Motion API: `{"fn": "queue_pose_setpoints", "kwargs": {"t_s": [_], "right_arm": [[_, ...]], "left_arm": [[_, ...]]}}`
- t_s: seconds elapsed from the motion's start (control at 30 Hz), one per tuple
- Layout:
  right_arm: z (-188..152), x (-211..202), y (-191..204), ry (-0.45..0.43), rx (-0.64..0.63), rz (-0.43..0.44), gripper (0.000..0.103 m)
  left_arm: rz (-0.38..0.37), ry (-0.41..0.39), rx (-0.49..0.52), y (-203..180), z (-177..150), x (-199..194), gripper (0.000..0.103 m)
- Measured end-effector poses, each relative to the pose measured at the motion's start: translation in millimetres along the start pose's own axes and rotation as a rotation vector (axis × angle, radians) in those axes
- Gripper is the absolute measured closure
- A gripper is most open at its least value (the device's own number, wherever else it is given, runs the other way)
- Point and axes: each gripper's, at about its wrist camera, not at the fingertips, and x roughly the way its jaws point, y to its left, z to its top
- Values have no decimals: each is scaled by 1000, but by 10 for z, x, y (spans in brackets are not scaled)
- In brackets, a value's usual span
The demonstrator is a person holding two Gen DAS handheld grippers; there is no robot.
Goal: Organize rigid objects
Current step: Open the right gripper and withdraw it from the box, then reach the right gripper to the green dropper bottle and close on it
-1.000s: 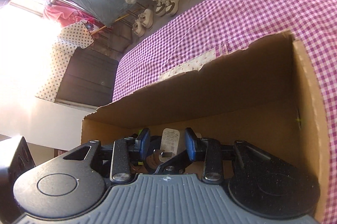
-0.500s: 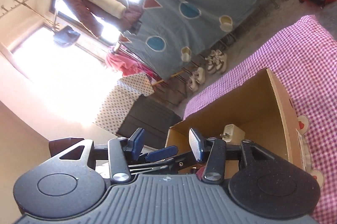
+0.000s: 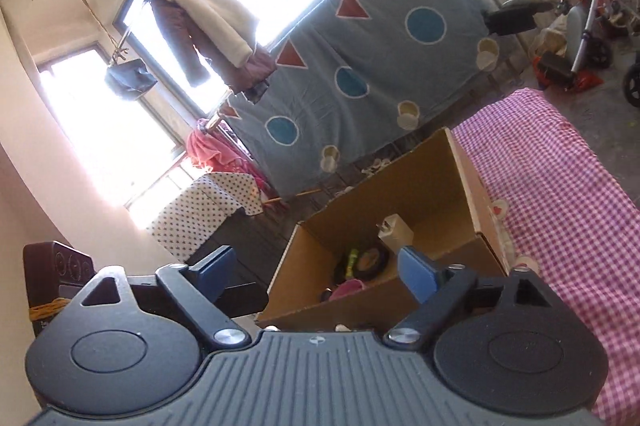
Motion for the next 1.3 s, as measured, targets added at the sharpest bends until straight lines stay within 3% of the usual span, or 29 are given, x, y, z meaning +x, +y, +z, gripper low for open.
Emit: {"fn": "queue_pose_setpoints", "kwargs": {"t_s": [0.13, 0.27, 0.37, 0.5, 0.67, 0.8, 0.87, 1.0, 1.3], "right_arm": [[-159, -116, 132, 10, -90, -82, 0], [-225, -158, 277, 18, -184, -229, 0], [-293, -117, 318, 31, -241, -349, 0], [-420, -9, 391, 53, -326, -476, 0], [-526, 98, 483, 53, -439, -560, 0], [-506, 92, 480, 22, -460, -550, 0], [-483, 71, 435, 13, -449, -503, 0], [-440, 25, 347, 11, -405, -316, 0], [-415, 320, 243, 91, -269, -219, 0]], "left_arm": [[8, 1, -8, 23, -287, -50, 0], [-73, 47, -102, 158, -483, -3, 0], [-133, 37, -160, 254, -631, -13, 0], [-127, 45, -202, 334, -731, 2, 0], [-81, 31, -176, 320, -802, -32, 0], [-108, 13, -167, 330, -846, -26, 0], [-81, 19, -142, 324, -842, -1, 0], [-10, 13, -27, 229, -843, 30, 0], [71, -19, 183, 34, -816, 224, 0]]}}
